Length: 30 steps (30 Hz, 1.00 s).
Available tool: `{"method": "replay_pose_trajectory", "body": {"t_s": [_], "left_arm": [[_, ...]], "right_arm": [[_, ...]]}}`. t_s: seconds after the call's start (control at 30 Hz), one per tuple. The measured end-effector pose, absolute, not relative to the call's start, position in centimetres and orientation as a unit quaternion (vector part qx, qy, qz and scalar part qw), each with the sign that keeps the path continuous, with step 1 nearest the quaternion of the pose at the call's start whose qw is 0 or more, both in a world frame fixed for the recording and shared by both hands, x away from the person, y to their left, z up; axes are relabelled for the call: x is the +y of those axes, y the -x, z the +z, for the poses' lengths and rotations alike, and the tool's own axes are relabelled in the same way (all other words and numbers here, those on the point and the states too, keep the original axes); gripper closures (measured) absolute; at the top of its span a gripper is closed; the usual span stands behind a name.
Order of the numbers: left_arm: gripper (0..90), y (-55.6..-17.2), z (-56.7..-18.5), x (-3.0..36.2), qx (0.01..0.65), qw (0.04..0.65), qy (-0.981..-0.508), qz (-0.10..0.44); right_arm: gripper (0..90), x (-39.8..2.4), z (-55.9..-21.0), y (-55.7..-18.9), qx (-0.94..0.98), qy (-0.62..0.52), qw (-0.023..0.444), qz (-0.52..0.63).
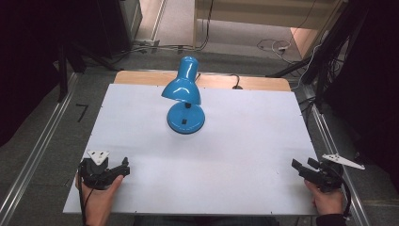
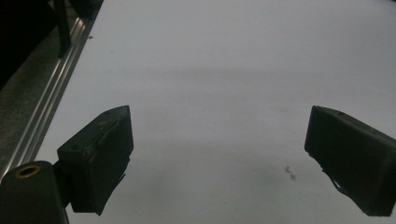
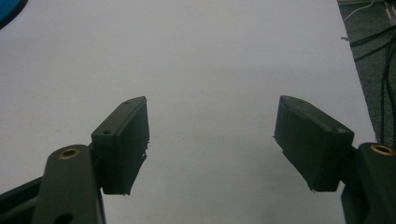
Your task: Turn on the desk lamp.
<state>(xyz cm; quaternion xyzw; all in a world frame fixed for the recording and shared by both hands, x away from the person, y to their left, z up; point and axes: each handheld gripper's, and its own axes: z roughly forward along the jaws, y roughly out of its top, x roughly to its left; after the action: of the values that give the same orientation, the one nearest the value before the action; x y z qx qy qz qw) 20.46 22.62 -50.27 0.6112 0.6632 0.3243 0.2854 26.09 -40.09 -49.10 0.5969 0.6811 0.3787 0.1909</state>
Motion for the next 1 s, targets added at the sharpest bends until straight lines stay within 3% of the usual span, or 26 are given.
{"method": "replay_pose_trajectory", "body": {"t_s": [0.33, 1.0], "left_arm": [[7.8, -20.3, -49.1, 22.3, 0.658, 0.323, -0.602, 0.316], [8.4, -21.9, -49.0, 20.8, 0.647, 0.338, -0.604, 0.322]], "right_arm": [[24.8, -40.0, -49.0, -26.1, 0.680, -0.597, 0.192, 0.380], [24.6, -40.0, -49.0, -26.1, 0.680, -0.598, 0.191, 0.379]]}}
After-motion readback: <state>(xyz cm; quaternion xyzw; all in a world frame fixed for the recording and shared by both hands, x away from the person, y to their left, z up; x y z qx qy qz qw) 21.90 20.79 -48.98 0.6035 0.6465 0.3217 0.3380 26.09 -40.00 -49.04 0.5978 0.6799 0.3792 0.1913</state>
